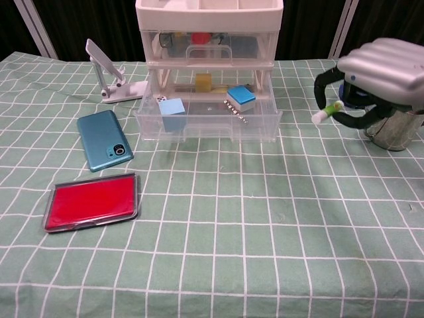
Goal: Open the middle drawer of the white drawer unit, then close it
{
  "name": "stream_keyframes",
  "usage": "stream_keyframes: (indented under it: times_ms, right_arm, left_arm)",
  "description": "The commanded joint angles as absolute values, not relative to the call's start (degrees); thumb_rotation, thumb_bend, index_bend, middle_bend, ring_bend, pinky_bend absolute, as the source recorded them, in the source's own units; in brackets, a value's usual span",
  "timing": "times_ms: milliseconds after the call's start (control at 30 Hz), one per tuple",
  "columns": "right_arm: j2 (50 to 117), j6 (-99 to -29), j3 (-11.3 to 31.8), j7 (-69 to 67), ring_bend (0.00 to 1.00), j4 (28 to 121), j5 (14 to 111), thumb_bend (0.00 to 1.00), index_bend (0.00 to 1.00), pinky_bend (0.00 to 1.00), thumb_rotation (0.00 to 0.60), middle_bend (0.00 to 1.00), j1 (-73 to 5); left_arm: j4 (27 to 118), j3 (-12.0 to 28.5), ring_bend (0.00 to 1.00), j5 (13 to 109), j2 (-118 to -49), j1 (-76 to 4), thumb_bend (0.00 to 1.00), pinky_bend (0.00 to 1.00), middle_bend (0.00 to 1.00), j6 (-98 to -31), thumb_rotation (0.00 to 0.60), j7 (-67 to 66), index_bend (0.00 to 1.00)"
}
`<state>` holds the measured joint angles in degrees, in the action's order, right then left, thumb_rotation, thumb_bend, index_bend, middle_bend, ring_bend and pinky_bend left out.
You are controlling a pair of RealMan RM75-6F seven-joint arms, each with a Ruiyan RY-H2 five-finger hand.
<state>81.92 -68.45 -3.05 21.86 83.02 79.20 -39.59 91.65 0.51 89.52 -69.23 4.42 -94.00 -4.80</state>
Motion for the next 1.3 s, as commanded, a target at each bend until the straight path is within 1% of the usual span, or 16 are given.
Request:
stream_keyframes:
  times_ms: [33,200,333,400,500,633,700,733,800,833,867,967,1033,1100,1167,1300]
  right_arm:
    - [86.91,-65.39,-4.74,19.19,0.96,75.54,81.07,0.39,0.59,0.98,0.600,0.96,-37.97]
    - [91.01,-63.96,-4.47,19.34,0.97,70.14,82.37,0.39,0.46,0.98,0.600,0.96,-37.51]
    - [91.28,-64.15,-4.16,19.89,0.96,70.29,83.09,0.39,0.23,0.98,0.600,0.96,-36.79]
    - [90.32,-65.22,-3.73,20.13,0.96,71.58,83.30,0.39,0.15,0.98,0.600,0.96,-36.06]
    - [87.93,-67.92,-2.98,20.15,0.96,74.60,83.61,0.39,0.08,0.97,0.600,0.96,-34.61]
    - [82.06,-74.92,-1.45,18.61,0.88,81.61,83.82,0.38,0.07,0.92,0.600,0.91,-30.77]
    - [78.50,-78.69,-0.72,16.44,0.77,85.74,83.32,0.38,0.07,0.86,0.600,0.80,-28.15]
    - [76.82,-80.07,-0.58,15.22,0.67,87.47,83.17,0.38,0.07,0.78,0.600,0.71,-27.04]
    - [72.50,-82.18,-0.92,12.27,0.44,91.36,82.78,0.37,0.07,0.56,0.600,0.50,-24.52]
    - [70.58,-82.80,-1.27,11.05,0.36,92.86,82.75,0.35,0.07,0.47,0.600,0.43,-23.52]
    - [68.66,-83.28,-1.80,9.78,0.22,94.22,82.96,0.32,0.05,0.32,0.600,0.30,-22.57]
    - [63.59,-85.64,-3.58,6.27,0.01,97.37,84.19,0.22,0.00,0.05,0.600,0.10,-19.19]
    - [61.36,-87.54,-4.79,4.58,0.00,98.39,85.37,0.18,0.00,0.01,0.600,0.05,-16.81]
    - [59.98,-89.15,-5.85,3.07,0.00,98.94,86.34,0.14,0.00,0.00,0.600,0.01,-14.58]
    - [59.26,-89.99,-6.38,1.73,0.00,99.18,86.83,0.10,0.00,0.00,0.600,0.00,-13.09]
    - [58.95,-90.51,-6.23,0.62,0.00,98.91,87.82,0.09,0.00,0.00,0.600,0.00,-11.44]
  left_arm:
    - [92.13,0.42,0.15,89.51,-69.02,4.53,0.00,0.20,0.15,-94.13,0.600,-5.22,0.29]
    - [92.53,0.25,0.15,89.47,-68.93,4.54,0.00,0.20,0.15,-93.95,0.600,-5.70,0.29]
    - [92.45,0.36,0.15,89.43,-68.91,4.42,0.00,0.20,0.15,-93.88,0.600,-5.65,0.29]
    - [92.32,0.43,0.15,89.49,-68.92,4.28,0.00,0.20,0.15,-93.81,0.600,-5.52,0.29]
    - [92.15,0.51,0.15,89.57,-68.99,4.06,0.00,0.20,0.15,-93.63,0.600,-5.32,0.29]
    - [91.69,0.71,0.15,89.35,-69.23,3.69,0.00,0.20,0.15,-93.17,0.600,-4.90,0.29]
    - [91.42,0.90,0.15,89.22,-69.39,3.42,0.00,0.20,0.15,-92.90,0.600,-4.77,0.29]
    - [91.34,0.98,0.15,89.21,-69.44,3.27,0.00,0.20,0.15,-92.74,0.600,-4.73,0.29]
    - [91.26,1.14,0.15,89.19,-69.55,2.90,0.00,0.20,0.15,-92.39,0.600,-4.83,0.29]
    - [91.26,1.20,0.15,89.22,-69.58,2.73,0.00,0.20,0.15,-92.23,0.600,-4.97,0.29]
    - [91.29,1.27,0.15,89.23,-69.61,2.54,0.00,0.20,0.15,-92.06,0.600,-5.12,0.29]
    - [91.37,1.54,0.15,89.20,-69.80,1.93,0.00,0.20,0.15,-91.49,0.600,-5.85,0.29]
    - [91.55,1.74,0.15,89.09,-69.88,1.58,0.00,0.20,0.15,-91.18,0.600,-6.35,0.29]
    - [91.71,1.88,0.15,88.91,-69.97,1.28,0.00,0.20,0.15,-90.86,0.600,-6.82,0.29]
    - [91.83,1.95,0.15,88.78,-70.08,1.05,0.00,0.20,0.15,-90.59,0.600,-7.15,0.29]
    - [91.96,2.04,0.15,88.62,-70.25,0.63,0.00,0.20,0.15,-90.17,0.600,-7.52,0.29]
